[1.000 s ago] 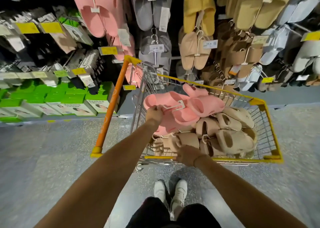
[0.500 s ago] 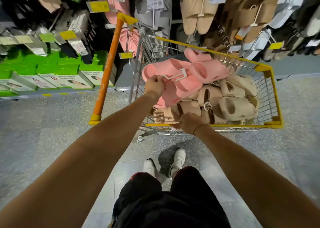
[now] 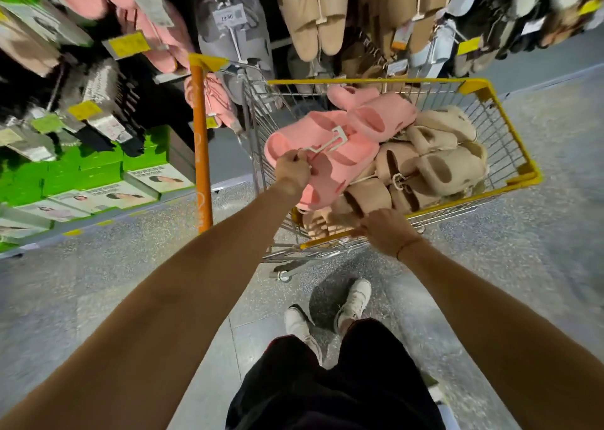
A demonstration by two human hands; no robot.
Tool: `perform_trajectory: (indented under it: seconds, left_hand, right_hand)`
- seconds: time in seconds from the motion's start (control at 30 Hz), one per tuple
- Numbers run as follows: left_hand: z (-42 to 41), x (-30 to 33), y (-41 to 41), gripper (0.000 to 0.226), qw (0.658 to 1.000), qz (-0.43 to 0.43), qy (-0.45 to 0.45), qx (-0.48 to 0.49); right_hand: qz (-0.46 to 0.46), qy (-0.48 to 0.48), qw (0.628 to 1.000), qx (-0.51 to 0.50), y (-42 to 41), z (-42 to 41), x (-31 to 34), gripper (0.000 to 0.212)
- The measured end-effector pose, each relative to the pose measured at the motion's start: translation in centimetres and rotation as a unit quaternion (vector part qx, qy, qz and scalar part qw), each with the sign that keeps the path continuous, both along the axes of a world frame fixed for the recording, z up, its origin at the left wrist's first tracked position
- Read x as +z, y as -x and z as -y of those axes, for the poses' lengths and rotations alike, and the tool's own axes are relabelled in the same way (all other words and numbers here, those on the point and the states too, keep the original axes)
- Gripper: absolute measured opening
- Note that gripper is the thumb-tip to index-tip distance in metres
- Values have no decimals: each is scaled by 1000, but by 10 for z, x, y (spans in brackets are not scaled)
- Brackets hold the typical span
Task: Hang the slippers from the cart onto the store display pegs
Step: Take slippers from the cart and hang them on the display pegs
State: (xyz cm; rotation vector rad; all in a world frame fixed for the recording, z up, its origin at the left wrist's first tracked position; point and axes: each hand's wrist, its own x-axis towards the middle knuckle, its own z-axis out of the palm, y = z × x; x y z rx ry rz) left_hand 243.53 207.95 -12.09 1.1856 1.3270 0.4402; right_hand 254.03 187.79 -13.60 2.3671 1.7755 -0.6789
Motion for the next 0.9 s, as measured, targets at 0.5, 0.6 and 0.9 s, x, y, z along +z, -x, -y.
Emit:
perform_trajectory:
  seconds: [0.5, 0.6, 0.9]
  left_hand:
    - [99, -11, -152, 29, 997, -30, -28, -61]
    - [113, -24, -179, 31, 995, -34, -31, -87]
    - [163, -23, -278, 26, 992, -1, -5, -123]
  right_hand:
    - [-69, 13, 997, -41, -180, 95, -3, 33]
    - [-69, -12, 997, -38, -213, 114, 8, 30]
    - [-2, 52, 997, -65, -315, 155, 5, 37]
